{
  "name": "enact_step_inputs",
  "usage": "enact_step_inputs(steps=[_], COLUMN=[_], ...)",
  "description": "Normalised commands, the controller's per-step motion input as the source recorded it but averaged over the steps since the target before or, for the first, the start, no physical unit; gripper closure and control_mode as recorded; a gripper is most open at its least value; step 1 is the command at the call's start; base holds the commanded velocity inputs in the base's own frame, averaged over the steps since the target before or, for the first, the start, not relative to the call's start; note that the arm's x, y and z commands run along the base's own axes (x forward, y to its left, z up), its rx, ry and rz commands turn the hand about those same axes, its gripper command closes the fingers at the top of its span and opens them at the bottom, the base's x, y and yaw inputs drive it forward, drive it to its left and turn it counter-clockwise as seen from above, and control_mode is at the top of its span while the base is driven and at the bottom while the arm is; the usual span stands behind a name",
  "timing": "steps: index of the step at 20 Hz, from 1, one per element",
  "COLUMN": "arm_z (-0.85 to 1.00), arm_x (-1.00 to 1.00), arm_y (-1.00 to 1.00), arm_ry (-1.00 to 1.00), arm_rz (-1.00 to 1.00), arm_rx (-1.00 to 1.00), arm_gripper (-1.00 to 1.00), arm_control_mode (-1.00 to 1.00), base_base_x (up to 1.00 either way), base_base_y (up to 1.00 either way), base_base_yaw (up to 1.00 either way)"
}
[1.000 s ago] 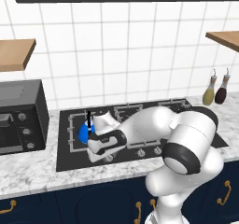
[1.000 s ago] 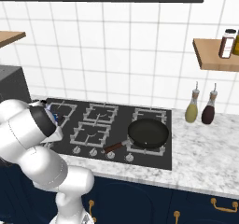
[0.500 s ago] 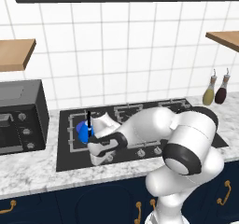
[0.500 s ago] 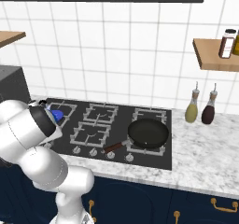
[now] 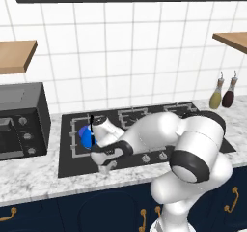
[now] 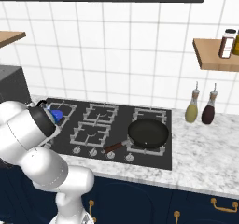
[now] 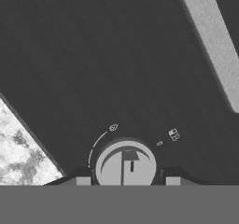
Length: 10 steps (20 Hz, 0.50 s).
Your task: Pick the kettle from the counter and place it on a stove burner. Then turn the burner on.
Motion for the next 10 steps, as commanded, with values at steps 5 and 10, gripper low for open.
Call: enact_step_inputs(steps=[5, 10], arm_z=[0.00, 0.17], arm_x=[-0.03, 0.00], arm_y=[0.00, 0.00], arm_ry=[0.00, -0.04], arm_rz=[0.16, 0.00], arm_rx=[-0.01, 0.00], arm_gripper=[-1.00, -1.00], arm_control_mode=[-1.00, -1.00], base_base_x=[0.00, 0.00], base_base_y=[0.00, 0.00], base_base_yaw=[0.00, 0.00])
